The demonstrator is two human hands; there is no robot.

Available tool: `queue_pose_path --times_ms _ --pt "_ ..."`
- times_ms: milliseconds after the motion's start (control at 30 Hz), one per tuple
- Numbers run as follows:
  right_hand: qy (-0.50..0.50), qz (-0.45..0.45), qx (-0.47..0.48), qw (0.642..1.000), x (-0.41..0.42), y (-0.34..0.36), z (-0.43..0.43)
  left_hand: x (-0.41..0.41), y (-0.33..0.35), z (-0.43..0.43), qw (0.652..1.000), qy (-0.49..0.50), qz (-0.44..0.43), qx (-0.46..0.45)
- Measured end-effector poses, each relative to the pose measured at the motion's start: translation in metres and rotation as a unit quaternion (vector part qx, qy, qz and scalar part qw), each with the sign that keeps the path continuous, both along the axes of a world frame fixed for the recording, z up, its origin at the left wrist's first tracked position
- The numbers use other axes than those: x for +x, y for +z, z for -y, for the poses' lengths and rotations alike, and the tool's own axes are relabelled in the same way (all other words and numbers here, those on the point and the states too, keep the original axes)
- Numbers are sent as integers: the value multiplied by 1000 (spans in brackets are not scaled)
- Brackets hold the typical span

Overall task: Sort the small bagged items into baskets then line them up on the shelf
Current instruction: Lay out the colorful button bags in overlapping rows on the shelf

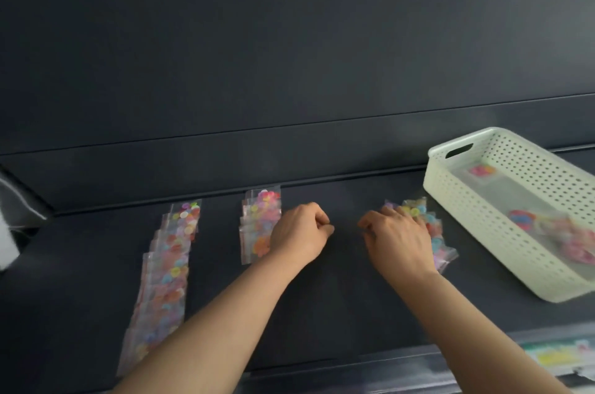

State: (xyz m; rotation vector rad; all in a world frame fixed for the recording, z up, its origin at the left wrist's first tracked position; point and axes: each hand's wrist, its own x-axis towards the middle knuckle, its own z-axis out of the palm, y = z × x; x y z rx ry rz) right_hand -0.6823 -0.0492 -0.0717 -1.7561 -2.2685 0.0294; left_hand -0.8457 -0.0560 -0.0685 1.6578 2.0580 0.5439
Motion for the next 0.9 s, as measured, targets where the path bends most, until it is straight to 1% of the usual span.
queue_pose_path --times_ms 133,267,367,433,567,600,633,700,733,767,833,900 --pt "-20 24 -13 999 38 2 -2 46 2 -24 999 -49 -4 -3" --pt "-17 -20 -19 999 64 5 0 89 3 -52 989 -142 -36 17" --pt "-9 -24 -32 999 74 6 -3 106 4 -66 978 -195 -76 -12" --pt "-5 -19 -42 999 80 6 -6 107 3 -70 978 -180 -104 -16" --pt "0 -6 -67 998 83 8 -11 96 5 -63 989 -93 -107 -42" --pt "4 -10 -67 998 82 9 -12 93 6 -60 993 -62 -90 -41" --pt "3 -27 -64 998 81 11 -13 89 7 -57 998 -25 -54 -31" --pt "-7 -112 -67 991 75 12 -16 83 8 -49 996 51 73 -4" --pt "-7 -165 -84 983 70 13 -18 81 9 -45 987 80 142 6" --pt "1 -218 -107 970 66 12 -21 79 11 -40 976 98 196 8" --pt "24 -319 -173 932 55 10 -25 75 16 -30 955 115 273 -3" --pt "42 -371 -207 904 44 9 -28 70 20 -19 938 126 322 -12"
